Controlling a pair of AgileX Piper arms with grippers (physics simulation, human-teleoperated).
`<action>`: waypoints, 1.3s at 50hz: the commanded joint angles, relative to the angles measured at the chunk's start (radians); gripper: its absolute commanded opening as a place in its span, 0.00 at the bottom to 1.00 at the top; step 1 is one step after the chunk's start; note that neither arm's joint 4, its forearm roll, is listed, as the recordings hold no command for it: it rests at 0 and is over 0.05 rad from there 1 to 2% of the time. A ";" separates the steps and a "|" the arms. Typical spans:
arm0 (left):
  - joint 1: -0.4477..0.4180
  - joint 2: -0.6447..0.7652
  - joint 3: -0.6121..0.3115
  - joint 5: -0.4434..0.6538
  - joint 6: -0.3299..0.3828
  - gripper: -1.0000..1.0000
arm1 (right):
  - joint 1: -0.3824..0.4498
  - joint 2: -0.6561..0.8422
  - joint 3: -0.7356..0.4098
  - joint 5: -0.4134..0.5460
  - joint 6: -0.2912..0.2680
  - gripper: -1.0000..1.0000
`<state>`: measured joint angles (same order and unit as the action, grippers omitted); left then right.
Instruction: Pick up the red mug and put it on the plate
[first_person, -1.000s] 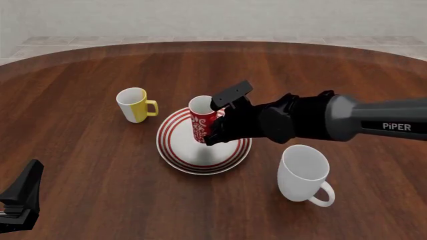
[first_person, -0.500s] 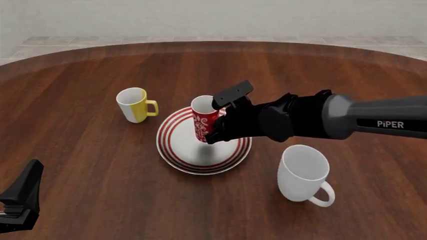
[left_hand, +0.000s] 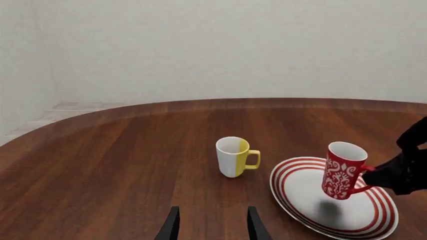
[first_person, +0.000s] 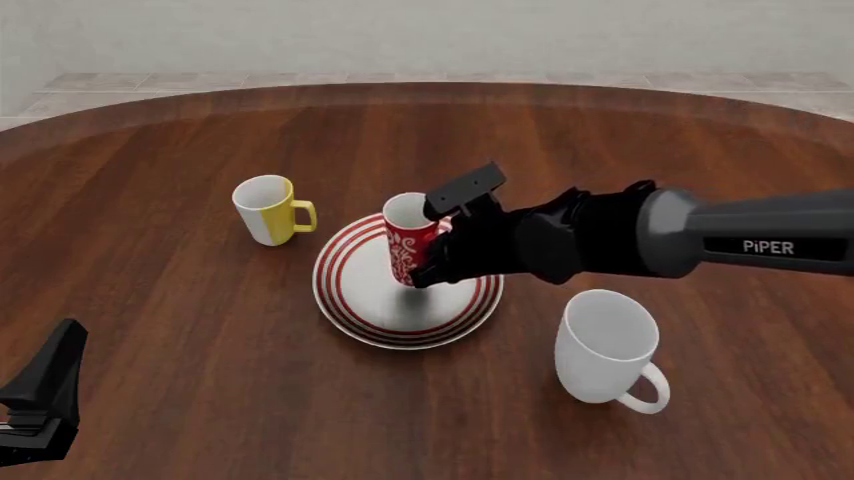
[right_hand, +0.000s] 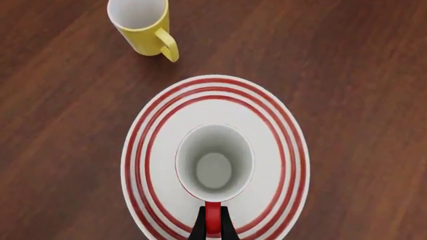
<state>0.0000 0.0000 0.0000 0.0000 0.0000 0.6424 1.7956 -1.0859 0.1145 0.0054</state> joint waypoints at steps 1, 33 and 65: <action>0.000 0.000 0.000 0.000 0.000 1.00 | 0.004 0.008 -0.007 -0.002 0.009 0.00; 0.000 0.000 0.000 0.000 0.000 1.00 | 0.007 0.037 -0.009 -0.015 0.013 0.00; 0.000 0.000 0.000 0.000 0.000 1.00 | 0.002 0.042 0.004 -0.028 0.017 0.00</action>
<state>0.0000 0.0000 0.0000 0.0000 0.0000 0.6463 1.8395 -1.0840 0.0923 0.0164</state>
